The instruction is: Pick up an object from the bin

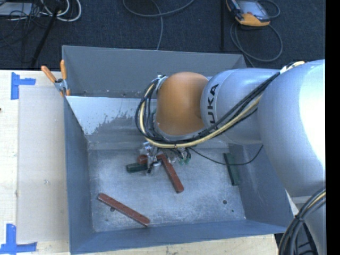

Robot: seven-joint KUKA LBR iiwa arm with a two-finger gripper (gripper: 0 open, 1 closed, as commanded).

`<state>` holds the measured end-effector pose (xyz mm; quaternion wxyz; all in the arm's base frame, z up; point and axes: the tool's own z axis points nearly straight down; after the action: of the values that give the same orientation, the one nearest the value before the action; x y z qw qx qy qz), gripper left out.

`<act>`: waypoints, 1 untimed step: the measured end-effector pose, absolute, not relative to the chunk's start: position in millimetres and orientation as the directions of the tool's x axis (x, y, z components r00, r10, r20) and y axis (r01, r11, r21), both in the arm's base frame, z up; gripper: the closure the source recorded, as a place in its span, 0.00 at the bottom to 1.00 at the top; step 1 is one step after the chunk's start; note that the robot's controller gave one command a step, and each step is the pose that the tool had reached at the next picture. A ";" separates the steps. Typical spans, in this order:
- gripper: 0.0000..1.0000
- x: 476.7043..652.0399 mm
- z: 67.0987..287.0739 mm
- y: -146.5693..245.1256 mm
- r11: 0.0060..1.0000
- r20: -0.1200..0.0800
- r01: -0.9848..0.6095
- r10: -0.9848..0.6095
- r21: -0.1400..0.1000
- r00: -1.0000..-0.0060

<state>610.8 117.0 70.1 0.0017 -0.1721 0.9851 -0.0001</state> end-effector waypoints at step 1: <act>1.00 595.8 83.1 141.4 0.779 -0.001 -0.627 -0.627 0.002 -0.779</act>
Offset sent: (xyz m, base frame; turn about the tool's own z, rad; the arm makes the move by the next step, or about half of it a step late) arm -0.0147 0.0235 0.0134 -0.3325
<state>595.8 141.4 83.1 0.0000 -0.3322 0.9432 0.0010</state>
